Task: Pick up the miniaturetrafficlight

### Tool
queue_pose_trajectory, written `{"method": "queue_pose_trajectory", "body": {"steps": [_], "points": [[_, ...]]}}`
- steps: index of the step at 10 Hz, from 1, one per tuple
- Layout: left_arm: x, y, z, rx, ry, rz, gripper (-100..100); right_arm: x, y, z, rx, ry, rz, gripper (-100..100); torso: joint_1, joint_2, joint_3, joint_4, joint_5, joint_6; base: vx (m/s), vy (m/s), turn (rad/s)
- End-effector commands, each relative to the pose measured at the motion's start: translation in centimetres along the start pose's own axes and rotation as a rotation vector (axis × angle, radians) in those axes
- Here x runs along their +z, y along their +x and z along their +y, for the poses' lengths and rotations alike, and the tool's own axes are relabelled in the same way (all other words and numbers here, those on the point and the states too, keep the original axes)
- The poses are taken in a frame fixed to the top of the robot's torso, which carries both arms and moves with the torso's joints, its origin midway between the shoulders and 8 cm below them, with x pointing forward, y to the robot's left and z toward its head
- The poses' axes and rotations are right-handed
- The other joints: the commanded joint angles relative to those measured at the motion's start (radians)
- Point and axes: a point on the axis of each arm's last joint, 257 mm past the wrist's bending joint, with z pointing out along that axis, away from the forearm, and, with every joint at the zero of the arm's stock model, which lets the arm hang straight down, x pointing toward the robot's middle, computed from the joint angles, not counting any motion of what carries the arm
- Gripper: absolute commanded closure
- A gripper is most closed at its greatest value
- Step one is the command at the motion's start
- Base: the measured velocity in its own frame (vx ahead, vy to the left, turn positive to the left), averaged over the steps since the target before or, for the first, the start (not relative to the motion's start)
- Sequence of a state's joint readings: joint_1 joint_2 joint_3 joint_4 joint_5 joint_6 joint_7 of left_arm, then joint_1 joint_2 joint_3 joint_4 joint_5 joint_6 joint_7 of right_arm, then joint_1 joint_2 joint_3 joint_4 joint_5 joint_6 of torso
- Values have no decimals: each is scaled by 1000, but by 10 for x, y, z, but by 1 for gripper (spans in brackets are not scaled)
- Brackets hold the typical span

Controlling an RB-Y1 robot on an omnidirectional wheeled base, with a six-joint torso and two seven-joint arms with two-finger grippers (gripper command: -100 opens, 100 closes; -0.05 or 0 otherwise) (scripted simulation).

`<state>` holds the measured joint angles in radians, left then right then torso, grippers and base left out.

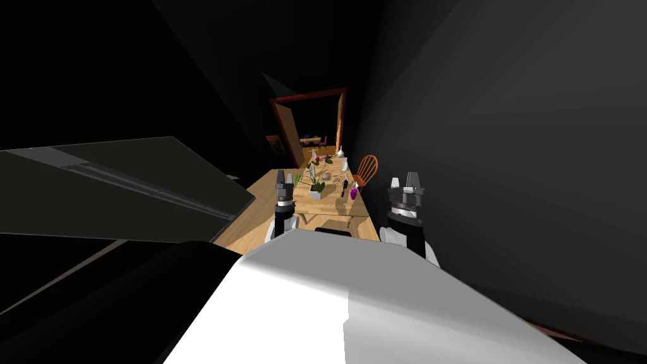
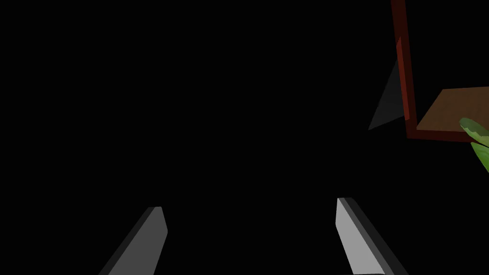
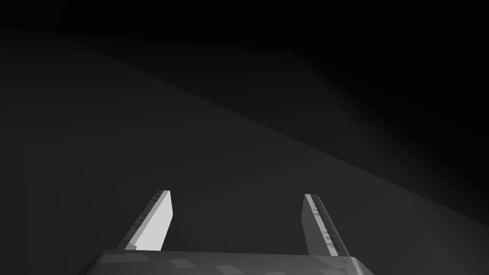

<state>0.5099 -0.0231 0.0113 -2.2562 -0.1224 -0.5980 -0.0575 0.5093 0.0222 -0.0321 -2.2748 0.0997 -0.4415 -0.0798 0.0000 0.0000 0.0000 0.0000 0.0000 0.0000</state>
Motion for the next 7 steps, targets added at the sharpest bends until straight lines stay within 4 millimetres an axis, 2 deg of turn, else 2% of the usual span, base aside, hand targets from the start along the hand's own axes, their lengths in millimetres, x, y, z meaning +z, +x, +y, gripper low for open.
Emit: {"method": "queue_pose_trajectory", "body": {"steps": [1, 7], "points": [[0, 0, 0, 0, 0, 0, 0, 1, 4, -4, -22, 2, 33, -100, 0, 0, 0, 0, 0, 0, -15, 5, 6], [0, 0, 0, 0, 0, 0, 0, 13, 15, -40, -172, 25, 142, -100, 0, 4, 2, 1, 0, 0, -60, 11, 14]]}}
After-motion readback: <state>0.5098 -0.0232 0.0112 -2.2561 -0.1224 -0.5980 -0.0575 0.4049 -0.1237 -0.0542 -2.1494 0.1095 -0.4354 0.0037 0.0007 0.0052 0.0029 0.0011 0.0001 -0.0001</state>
